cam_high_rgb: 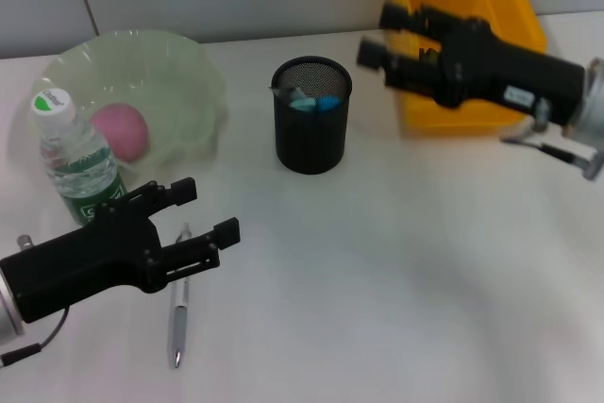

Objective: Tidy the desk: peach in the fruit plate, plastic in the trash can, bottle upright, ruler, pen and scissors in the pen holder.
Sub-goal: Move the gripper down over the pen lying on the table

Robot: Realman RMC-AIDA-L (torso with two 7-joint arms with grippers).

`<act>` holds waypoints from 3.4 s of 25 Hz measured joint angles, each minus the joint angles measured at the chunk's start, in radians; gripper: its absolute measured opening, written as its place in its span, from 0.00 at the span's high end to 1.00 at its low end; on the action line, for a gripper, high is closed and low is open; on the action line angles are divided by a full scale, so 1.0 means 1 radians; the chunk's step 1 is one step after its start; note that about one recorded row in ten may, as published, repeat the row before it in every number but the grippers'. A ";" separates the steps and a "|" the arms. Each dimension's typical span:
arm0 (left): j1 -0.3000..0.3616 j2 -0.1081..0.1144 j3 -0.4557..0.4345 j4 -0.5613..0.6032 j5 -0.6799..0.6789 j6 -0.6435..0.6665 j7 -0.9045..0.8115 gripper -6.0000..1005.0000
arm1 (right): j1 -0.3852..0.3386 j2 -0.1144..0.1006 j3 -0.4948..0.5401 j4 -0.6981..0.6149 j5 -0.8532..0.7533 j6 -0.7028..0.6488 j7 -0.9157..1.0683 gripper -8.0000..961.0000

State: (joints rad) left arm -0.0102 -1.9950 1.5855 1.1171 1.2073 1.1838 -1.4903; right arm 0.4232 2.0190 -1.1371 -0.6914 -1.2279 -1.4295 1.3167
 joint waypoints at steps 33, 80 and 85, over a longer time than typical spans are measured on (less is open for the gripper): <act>-0.269 -0.072 -0.063 0.447 1.113 0.276 -1.327 0.16 | 0.016 -0.037 0.127 -0.008 -0.313 -0.046 0.092 0.24; -0.418 -0.074 0.017 0.241 1.236 0.254 -1.360 0.19 | 0.008 -0.033 0.162 -0.030 -0.322 -0.052 0.111 0.25; -0.417 -0.074 0.022 0.240 1.236 0.255 -1.351 0.19 | 0.007 -0.033 0.162 -0.029 -0.322 -0.052 0.120 0.25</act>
State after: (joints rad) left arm -0.4274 -2.0693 1.6077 1.3575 2.4436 1.4385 -2.8416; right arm 0.4298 1.9865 -0.9750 -0.7209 -1.5496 -1.4817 1.4369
